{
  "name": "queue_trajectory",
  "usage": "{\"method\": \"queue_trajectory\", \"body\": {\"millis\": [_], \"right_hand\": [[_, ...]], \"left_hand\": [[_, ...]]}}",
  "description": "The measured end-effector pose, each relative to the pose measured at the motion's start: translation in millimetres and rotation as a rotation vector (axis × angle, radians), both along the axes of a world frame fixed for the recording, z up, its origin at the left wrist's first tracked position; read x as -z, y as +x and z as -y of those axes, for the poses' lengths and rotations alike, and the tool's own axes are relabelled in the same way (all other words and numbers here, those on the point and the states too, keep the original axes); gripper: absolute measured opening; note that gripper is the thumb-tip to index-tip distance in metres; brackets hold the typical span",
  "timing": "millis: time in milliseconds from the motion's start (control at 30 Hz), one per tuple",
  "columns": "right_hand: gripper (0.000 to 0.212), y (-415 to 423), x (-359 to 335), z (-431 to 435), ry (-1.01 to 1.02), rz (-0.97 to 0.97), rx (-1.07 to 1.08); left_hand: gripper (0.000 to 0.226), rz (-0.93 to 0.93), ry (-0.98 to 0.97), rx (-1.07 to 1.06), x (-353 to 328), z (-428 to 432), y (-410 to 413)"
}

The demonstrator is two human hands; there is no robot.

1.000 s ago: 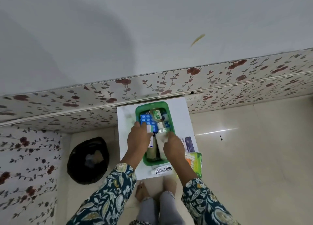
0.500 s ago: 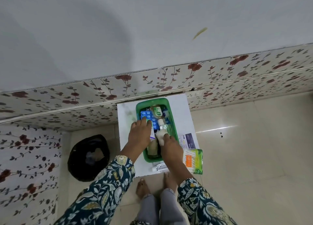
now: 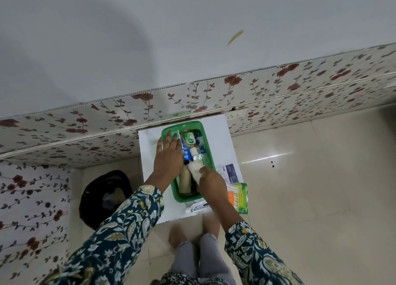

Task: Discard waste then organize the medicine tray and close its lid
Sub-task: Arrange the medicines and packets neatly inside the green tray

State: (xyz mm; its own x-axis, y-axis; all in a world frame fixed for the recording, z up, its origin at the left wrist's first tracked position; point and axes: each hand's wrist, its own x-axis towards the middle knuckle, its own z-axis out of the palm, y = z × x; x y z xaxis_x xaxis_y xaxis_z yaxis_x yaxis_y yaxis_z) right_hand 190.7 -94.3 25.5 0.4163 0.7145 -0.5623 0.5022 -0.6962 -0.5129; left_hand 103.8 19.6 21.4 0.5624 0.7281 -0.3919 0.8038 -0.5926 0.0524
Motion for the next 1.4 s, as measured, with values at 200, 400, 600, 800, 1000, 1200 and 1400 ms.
{"method": "queue_trajectory", "body": {"millis": [200,400,600,800,1000,1200,1400], "right_hand": [[0.02,40.7,-13.5,41.0,0.157,0.026,0.438],[0.07,57.8,30.2,82.1,-0.354,0.094,0.185],[0.096,48.8,60.2,94.6,-0.333,0.1,0.279],[0.08,65.1,71.7,107.6,-0.294,-0.025,0.508],[0.045,89.8,64.5,116.0,-0.126,-0.108,0.606],[0.032,107.0,4.3,114.4,0.199,-0.585,0.7],[0.04,92.9,-31.6,61.4,0.223,-0.598,0.583]], "left_hand": [[0.036,0.35,0.088,0.196,-18.6,56.6,33.5],[0.028,0.078,-0.038,0.416,8.8,87.3,93.0],[0.032,-0.137,-0.048,0.33,38.8,96.2,119.4],[0.028,-0.071,-0.174,0.124,51.8,94.0,135.6],[0.006,0.13,-0.525,0.002,37.6,81.1,146.8],[0.018,0.414,-0.491,-0.185,-40.2,39.7,123.9],[0.026,0.316,-0.368,-0.31,-72.3,-28.2,43.6]]}}
